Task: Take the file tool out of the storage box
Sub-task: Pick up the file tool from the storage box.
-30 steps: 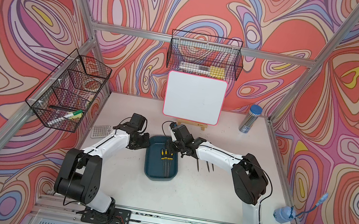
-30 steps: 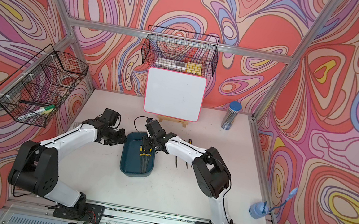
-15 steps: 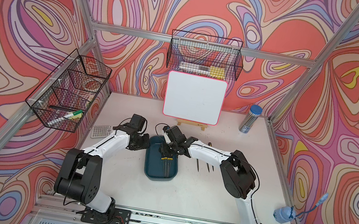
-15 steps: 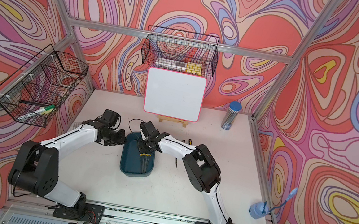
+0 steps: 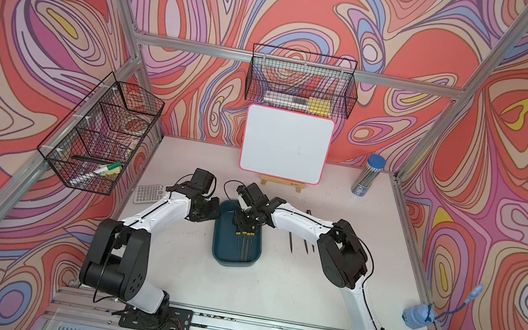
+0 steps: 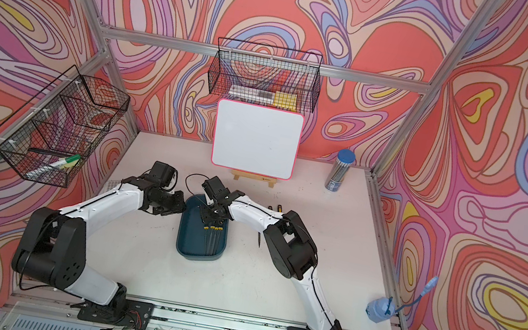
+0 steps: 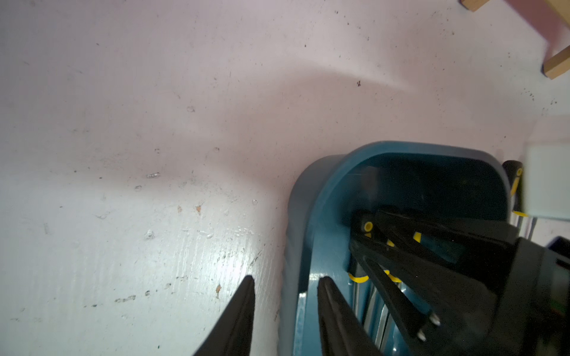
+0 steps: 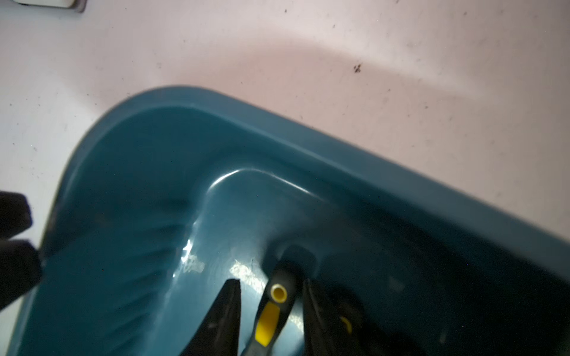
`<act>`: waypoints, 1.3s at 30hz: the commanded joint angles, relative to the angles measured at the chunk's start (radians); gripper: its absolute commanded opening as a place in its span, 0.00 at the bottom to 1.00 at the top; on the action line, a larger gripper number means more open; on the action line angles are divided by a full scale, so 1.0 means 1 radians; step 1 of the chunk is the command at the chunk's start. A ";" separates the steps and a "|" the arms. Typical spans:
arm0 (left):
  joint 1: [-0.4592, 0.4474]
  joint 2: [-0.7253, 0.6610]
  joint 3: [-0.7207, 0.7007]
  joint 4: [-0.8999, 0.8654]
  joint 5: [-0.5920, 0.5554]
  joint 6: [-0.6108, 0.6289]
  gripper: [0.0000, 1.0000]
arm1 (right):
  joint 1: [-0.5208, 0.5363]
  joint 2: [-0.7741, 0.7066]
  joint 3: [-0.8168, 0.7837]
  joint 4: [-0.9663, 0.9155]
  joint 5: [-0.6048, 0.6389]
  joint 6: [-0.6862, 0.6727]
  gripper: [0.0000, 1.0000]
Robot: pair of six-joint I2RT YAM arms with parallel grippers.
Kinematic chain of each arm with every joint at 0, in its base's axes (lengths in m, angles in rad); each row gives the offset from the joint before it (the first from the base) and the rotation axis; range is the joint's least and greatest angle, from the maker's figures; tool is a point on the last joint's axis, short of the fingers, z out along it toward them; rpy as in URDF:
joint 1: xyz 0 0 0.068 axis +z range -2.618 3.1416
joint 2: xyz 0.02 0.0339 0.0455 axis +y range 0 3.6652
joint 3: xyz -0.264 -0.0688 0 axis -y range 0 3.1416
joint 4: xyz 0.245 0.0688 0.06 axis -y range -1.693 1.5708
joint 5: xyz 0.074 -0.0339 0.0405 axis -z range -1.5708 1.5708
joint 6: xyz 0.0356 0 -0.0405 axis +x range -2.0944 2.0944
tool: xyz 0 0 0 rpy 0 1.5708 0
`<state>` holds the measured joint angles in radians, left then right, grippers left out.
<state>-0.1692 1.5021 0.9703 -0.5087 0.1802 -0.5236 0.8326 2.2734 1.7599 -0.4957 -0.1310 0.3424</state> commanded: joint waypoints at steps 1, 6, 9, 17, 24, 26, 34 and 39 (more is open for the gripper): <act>0.007 -0.007 -0.008 -0.005 -0.014 0.007 0.39 | 0.006 0.037 0.021 -0.048 0.001 -0.003 0.35; 0.007 -0.007 -0.007 -0.004 -0.017 0.008 0.39 | 0.012 0.060 0.052 -0.073 -0.003 -0.010 0.33; 0.007 -0.006 -0.005 -0.008 -0.019 0.010 0.39 | 0.021 0.083 0.091 -0.105 0.005 -0.020 0.32; 0.007 -0.013 -0.004 -0.017 -0.031 0.017 0.39 | 0.036 0.144 0.180 -0.185 0.045 -0.024 0.29; 0.007 -0.017 0.003 -0.022 -0.032 0.019 0.39 | 0.036 0.098 0.125 -0.110 0.051 0.007 0.14; 0.007 -0.015 0.007 -0.023 -0.032 0.019 0.39 | 0.036 0.065 0.099 -0.060 0.029 0.018 0.13; 0.007 0.001 0.016 -0.025 -0.027 0.019 0.39 | 0.006 -0.102 -0.040 0.249 -0.079 0.135 0.13; 0.007 0.002 0.016 -0.022 -0.021 0.020 0.39 | -0.088 -0.238 -0.205 0.473 -0.149 0.263 0.13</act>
<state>-0.1692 1.5017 0.9703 -0.5091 0.1585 -0.5198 0.8082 2.1212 1.6169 -0.2195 -0.2291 0.5076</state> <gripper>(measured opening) 0.391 0.174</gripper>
